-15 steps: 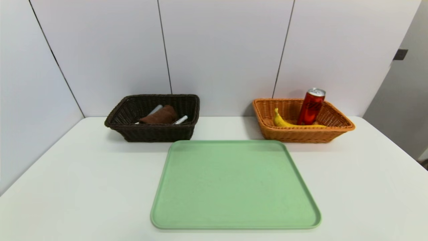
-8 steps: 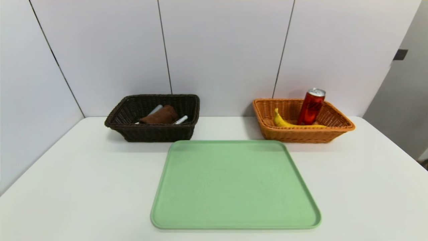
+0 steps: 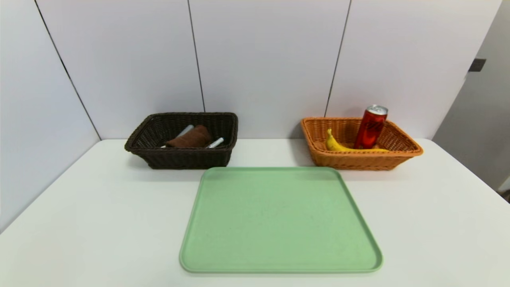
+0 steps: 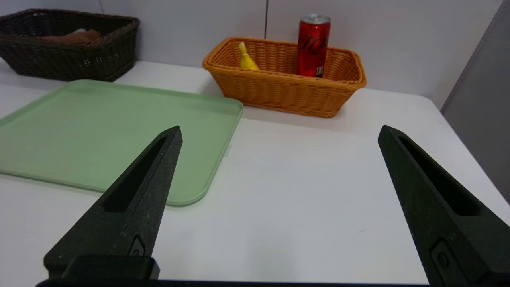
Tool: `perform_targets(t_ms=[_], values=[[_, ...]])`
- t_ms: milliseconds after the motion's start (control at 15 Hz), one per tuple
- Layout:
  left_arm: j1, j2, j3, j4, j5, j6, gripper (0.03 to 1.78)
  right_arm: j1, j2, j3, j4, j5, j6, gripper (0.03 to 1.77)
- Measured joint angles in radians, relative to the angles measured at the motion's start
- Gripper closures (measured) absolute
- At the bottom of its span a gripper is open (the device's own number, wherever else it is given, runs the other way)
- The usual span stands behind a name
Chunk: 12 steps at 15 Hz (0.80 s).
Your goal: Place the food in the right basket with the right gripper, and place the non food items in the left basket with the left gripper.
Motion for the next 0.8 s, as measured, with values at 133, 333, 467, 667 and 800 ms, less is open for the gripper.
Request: perform_targets(t_ms=[133, 333, 467, 667, 800], values=[[0.0, -0.012, 0.053, -0.055, 0.0, 0.001, 0.12, 0.0, -0.001, 0.09, -0.136, -0.03, 0.002, 0.11], [-0.001, -0.017, 0.153, -0.205, -0.008, 0.002, 0.12, 0.001, -0.001, 0.168, -0.251, -0.125, -0.001, 0.11], [-0.001, -0.017, 0.209, -0.303, -0.065, 0.002, 0.12, 0.0, -0.001, 0.179, -0.208, -0.167, 0.002, 0.11], [-0.001, -0.018, 0.241, -0.341, -0.112, -0.001, 0.12, 0.0, -0.001, 0.181, -0.104, -0.18, -0.004, 0.11], [-0.001, -0.018, 0.248, -0.342, -0.166, -0.015, 0.12, 0.001, -0.006, 0.182, -0.045, -0.181, -0.003, 0.11]])
